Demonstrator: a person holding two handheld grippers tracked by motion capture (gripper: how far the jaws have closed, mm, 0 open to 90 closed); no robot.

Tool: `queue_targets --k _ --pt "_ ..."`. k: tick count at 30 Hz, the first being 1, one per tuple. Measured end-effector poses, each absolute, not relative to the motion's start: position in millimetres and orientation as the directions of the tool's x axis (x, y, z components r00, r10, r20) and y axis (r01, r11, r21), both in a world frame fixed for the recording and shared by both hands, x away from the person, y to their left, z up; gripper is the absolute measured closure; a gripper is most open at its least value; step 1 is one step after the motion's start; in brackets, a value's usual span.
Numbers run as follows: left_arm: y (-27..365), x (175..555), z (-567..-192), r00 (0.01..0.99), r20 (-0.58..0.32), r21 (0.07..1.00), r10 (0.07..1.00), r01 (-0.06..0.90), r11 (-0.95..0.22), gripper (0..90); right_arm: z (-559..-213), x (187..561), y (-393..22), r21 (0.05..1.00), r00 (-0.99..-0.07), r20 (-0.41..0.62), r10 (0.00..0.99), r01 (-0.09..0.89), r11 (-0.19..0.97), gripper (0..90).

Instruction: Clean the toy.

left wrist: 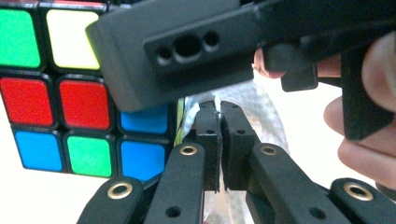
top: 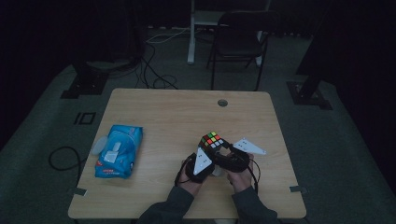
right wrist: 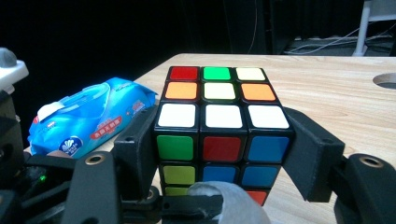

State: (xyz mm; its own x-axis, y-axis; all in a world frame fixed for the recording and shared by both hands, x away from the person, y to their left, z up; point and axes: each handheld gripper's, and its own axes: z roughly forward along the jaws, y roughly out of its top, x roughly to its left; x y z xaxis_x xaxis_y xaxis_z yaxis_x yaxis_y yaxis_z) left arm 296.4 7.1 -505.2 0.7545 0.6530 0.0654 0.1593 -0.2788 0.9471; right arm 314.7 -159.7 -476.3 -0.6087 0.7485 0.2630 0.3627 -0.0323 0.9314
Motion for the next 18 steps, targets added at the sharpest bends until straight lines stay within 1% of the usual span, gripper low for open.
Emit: queue_targets --k 18 --pt "9.0 296.8 -501.4 0.759 0.047 0.953 0.649 0.160 -0.255 87.4 -475.9 314.4 -159.5 0.933 -0.606 0.260 0.752 0.359 -0.033 34.9"
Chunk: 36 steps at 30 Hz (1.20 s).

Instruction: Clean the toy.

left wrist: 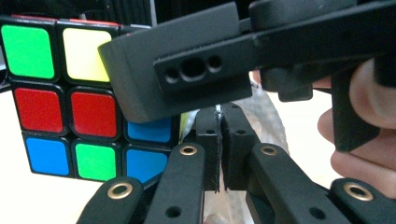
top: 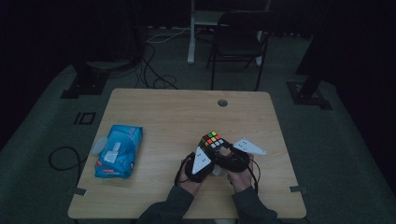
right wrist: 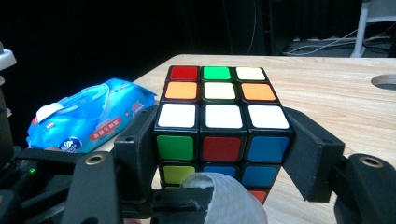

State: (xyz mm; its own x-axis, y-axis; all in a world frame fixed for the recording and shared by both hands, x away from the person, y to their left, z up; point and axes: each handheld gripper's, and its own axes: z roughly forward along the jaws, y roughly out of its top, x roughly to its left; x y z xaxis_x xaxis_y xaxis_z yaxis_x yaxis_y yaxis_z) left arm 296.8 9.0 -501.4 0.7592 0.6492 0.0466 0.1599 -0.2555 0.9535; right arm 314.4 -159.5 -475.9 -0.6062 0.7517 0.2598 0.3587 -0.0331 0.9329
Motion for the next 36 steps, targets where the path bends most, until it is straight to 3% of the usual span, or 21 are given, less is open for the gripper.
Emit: queue_targets --k 21,36 --pt "29.2 286.1 -500.1 0.763 0.082 0.942 0.641 0.152 -0.301 87.5 -474.5 316.5 -168.6 0.934 -0.593 0.261 0.762 0.354 -0.045 34.9" --pt "59.5 296.2 -491.7 0.706 0.036 0.954 0.708 0.186 -0.234 87.5 -475.6 316.8 -172.7 0.933 -0.598 0.257 0.759 0.357 -0.035 34.9"
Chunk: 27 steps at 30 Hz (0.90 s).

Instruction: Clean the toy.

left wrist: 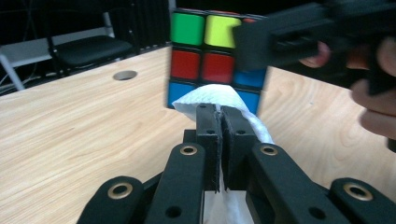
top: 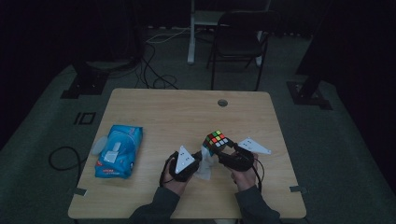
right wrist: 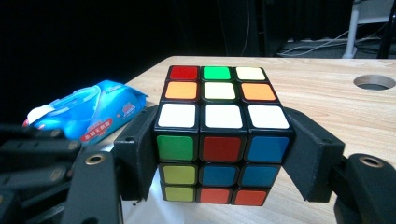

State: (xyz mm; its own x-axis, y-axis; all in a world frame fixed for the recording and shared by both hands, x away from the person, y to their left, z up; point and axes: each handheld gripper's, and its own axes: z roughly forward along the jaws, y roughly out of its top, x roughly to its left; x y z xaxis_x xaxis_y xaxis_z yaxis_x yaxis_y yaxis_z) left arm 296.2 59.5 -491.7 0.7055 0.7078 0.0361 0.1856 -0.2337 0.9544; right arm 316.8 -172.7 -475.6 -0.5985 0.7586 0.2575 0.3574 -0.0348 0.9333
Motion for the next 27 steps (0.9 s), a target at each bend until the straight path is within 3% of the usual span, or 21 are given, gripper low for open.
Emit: queue_targets --k 12,27 --pt "74.1 308.6 -486.1 0.679 0.003 0.959 0.734 0.207 -0.195 87.5 -477.2 315.2 -165.9 0.935 -0.640 0.232 0.733 0.355 0.014 34.9" --pt "82.1 320.1 -476.5 0.717 -0.010 0.948 0.697 0.229 -0.222 87.6 -479.0 310.2 -160.0 0.937 -0.743 0.091 0.663 0.289 0.195 34.9"
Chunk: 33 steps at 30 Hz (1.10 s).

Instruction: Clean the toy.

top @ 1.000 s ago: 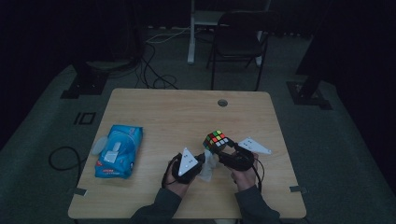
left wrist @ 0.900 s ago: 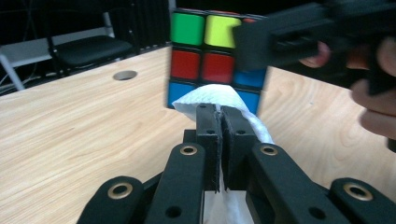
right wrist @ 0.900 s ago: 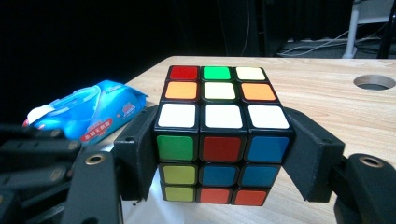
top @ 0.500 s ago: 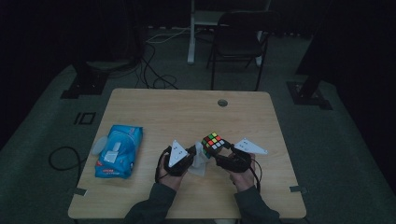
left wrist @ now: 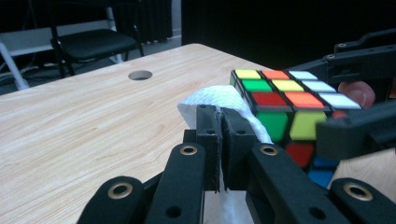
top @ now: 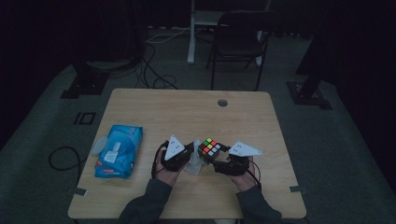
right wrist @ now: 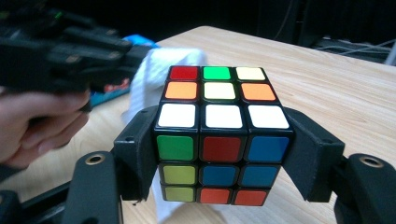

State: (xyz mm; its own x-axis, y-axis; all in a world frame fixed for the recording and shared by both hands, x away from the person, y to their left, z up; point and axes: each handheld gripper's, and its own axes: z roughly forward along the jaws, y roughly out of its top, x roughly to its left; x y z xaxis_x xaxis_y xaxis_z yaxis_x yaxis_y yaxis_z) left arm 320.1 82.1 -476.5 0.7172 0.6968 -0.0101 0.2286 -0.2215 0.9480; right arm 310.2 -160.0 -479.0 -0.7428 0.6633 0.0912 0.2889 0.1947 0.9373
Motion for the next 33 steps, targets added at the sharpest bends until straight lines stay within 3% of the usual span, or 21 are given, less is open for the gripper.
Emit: queue_targets --k 18,33 --pt "87.5 346.2 -467.6 0.799 -0.080 0.921 0.597 0.288 -0.262 87.8 -481.8 301.2 -146.5 0.927 -0.812 -0.016 0.584 0.207 0.314 34.9" --pt "81.5 361.6 -461.5 0.843 -0.140 0.913 0.519 0.313 -0.263 87.8 -480.8 295.2 -140.8 0.929 -0.857 -0.049 0.512 0.149 0.339 34.8"
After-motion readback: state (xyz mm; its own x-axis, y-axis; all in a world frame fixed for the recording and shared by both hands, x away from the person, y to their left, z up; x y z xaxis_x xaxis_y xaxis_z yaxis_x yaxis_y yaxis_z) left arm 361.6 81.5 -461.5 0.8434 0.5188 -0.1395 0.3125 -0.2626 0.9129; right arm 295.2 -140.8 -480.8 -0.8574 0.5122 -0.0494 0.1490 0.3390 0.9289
